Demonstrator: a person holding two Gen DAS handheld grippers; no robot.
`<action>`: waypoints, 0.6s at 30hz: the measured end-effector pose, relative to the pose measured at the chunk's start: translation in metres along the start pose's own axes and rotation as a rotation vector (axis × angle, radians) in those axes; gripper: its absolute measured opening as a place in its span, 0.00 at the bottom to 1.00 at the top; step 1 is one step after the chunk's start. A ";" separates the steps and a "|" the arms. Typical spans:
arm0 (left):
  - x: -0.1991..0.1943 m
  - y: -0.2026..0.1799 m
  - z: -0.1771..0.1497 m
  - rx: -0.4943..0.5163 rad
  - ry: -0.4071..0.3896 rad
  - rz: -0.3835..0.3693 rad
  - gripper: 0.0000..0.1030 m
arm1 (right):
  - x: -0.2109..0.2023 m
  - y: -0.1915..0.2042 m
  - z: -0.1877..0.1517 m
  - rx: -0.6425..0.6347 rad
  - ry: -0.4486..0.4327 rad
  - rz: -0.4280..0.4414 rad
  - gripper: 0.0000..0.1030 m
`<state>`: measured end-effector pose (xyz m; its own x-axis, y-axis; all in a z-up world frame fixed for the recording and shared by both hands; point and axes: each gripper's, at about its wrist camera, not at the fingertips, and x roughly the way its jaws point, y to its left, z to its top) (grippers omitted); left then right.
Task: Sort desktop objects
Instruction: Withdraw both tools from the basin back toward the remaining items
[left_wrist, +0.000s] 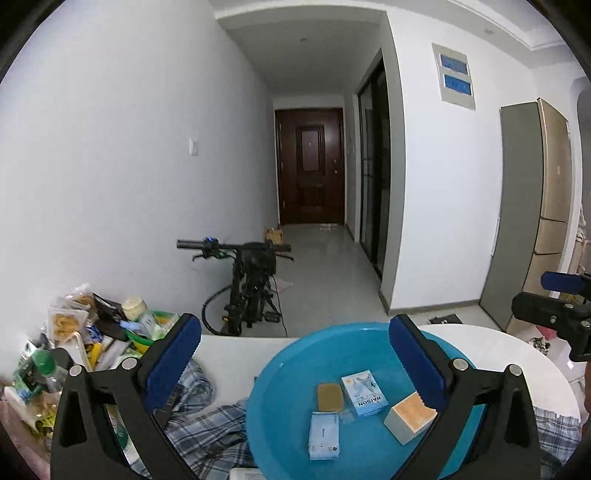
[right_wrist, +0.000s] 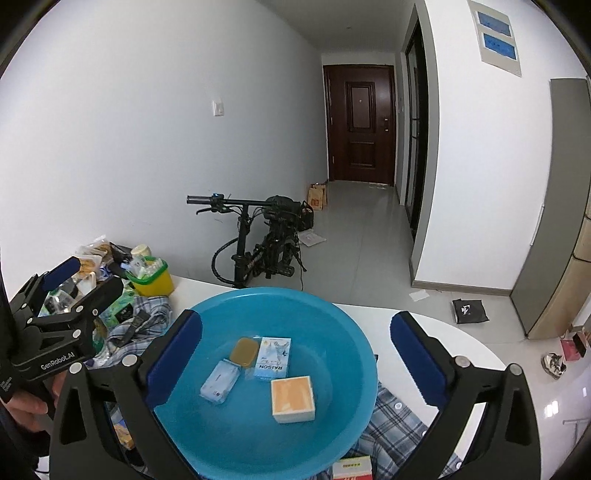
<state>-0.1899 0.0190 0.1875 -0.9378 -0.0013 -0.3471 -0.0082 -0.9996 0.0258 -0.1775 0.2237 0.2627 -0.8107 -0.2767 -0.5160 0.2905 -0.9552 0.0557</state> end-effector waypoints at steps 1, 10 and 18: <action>-0.005 0.001 0.000 0.001 -0.009 0.003 1.00 | -0.005 0.001 -0.001 0.001 -0.005 0.001 0.99; -0.061 -0.004 -0.004 0.023 -0.085 0.001 1.00 | -0.061 0.008 -0.017 -0.022 -0.107 -0.040 0.99; -0.108 -0.007 -0.010 0.040 -0.105 0.002 1.00 | -0.106 0.023 -0.029 -0.058 -0.162 -0.039 0.99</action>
<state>-0.0847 0.0258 0.2156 -0.9691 0.0012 -0.2467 -0.0176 -0.9978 0.0642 -0.0700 0.2337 0.2935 -0.8919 -0.2571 -0.3720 0.2823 -0.9592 -0.0140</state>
